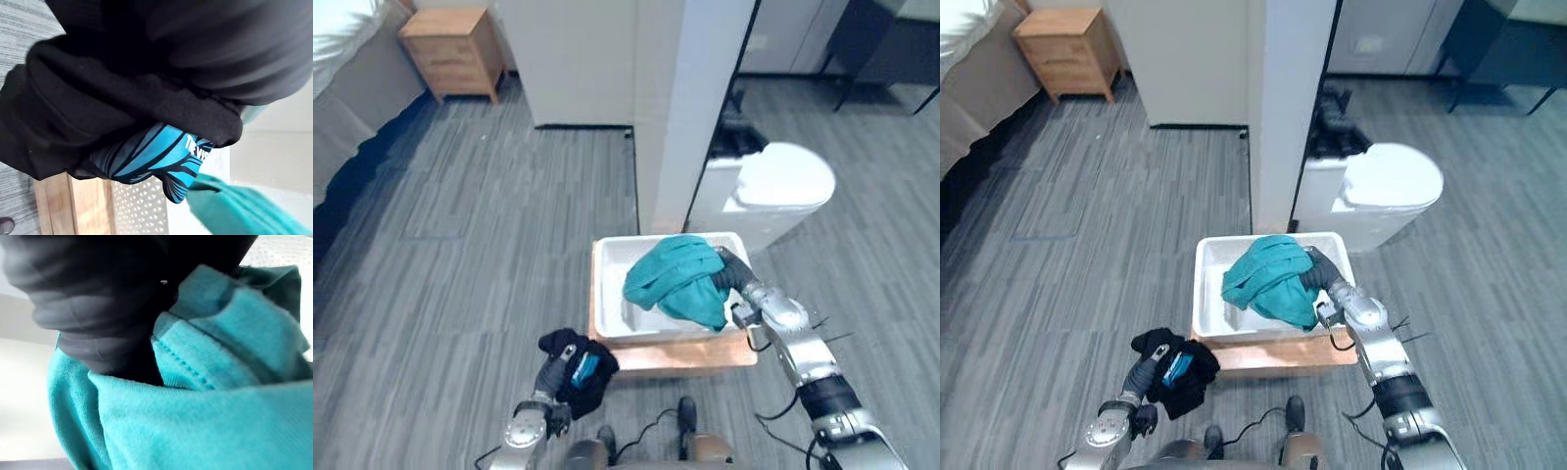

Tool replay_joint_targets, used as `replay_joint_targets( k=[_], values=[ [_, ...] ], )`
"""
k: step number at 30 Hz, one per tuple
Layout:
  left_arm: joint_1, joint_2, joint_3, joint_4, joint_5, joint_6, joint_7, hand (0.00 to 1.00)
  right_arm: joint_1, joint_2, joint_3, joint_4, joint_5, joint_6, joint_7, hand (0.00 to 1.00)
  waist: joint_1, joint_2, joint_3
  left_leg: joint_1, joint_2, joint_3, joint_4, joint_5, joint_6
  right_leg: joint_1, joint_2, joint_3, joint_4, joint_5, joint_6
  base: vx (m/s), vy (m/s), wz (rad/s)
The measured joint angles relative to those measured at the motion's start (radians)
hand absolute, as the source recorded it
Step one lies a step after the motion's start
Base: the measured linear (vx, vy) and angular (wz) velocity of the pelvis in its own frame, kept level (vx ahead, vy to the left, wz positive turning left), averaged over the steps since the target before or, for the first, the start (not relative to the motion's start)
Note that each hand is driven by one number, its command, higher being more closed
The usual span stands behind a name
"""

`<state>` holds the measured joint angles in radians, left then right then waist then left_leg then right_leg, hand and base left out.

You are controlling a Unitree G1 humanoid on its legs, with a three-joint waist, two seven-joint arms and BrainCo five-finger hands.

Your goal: Tidy the bed and pick cloth on bed and put in laundry

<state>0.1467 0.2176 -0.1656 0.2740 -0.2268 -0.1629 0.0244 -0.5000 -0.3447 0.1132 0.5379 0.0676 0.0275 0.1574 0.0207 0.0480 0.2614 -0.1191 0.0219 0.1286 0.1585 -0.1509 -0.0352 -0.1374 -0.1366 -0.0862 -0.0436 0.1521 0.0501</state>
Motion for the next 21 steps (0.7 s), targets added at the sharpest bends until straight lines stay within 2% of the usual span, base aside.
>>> replay_joint_targets(
  k=[2,4,8,11,13,17,21],
  values=[
    [-0.003,0.000,-0.006,-0.091,-0.015,0.000,-0.004,1.00,-0.078,-0.020,-0.020,0.108,-0.001,-0.003,-0.032,0.00,0.015,0.025,0.037,-0.015,0.000,0.000,-0.002,0.021,0.003,-0.012,-0.003,-0.007,-0.003,0.009,0.013,-0.06,-0.020,0.10],
    [0.000,0.001,-0.017,-0.157,-0.021,0.000,-0.017,1.00,-0.101,-0.036,-0.053,0.168,-0.014,-0.006,-0.054,0.00,0.023,0.036,0.044,-0.015,0.000,-0.002,-0.002,0.024,0.005,-0.011,-0.002,-0.011,-0.004,0.010,0.014,-0.02,-0.007,0.04],
    [0.003,0.008,-0.055,-0.310,-0.051,-0.001,-0.073,1.00,-0.110,-0.091,-0.070,0.191,-0.112,-0.058,-0.099,0.00,0.017,0.038,0.044,0.000,-0.007,-0.001,-0.003,0.033,0.018,-0.005,-0.003,-0.014,-0.006,0.015,0.017,0.03,0.008,0.00],
    [0.007,0.044,-0.079,-0.435,-0.069,-0.010,-0.132,1.00,-0.106,-0.100,-0.075,0.170,-0.237,-0.088,-0.149,0.00,0.005,0.037,0.043,0.040,-0.008,0.018,-0.019,0.033,0.018,0.021,-0.002,0.004,-0.016,0.027,0.022,0.01,0.021,-0.17],
    [0.001,0.066,-0.081,-0.497,-0.074,-0.034,-0.163,1.00,-0.045,-0.098,-0.072,0.068,-0.321,-0.097,-0.186,0.00,-0.006,0.030,0.038,0.066,-0.008,0.029,-0.027,0.031,0.020,0.044,0.000,0.012,-0.028,0.027,0.022,-0.01,0.009,-0.10],
    [-0.002,0.074,-0.079,-0.529,-0.090,-0.044,-0.188,1.00,0.131,-0.083,-0.059,-0.076,-0.367,-0.089,-0.219,0.00,-0.006,0.018,-0.023,0.099,0.001,0.066,-0.052,0.031,0.020,0.048,0.013,0.045,-0.033,0.027,0.022,0.00,-0.021,-0.29],
    [-0.034,0.083,-0.063,-0.559,-0.111,-0.044,-0.191,1.00,0.323,-0.034,-0.060,-0.185,-0.395,-0.061,-0.243,0.00,-0.037,-0.015,-0.068,0.161,0.014,0.109,-0.072,0.022,0.016,0.099,0.022,0.075,-0.053,0.026,0.023,-0.03,-0.025,-0.33]
  ],
)
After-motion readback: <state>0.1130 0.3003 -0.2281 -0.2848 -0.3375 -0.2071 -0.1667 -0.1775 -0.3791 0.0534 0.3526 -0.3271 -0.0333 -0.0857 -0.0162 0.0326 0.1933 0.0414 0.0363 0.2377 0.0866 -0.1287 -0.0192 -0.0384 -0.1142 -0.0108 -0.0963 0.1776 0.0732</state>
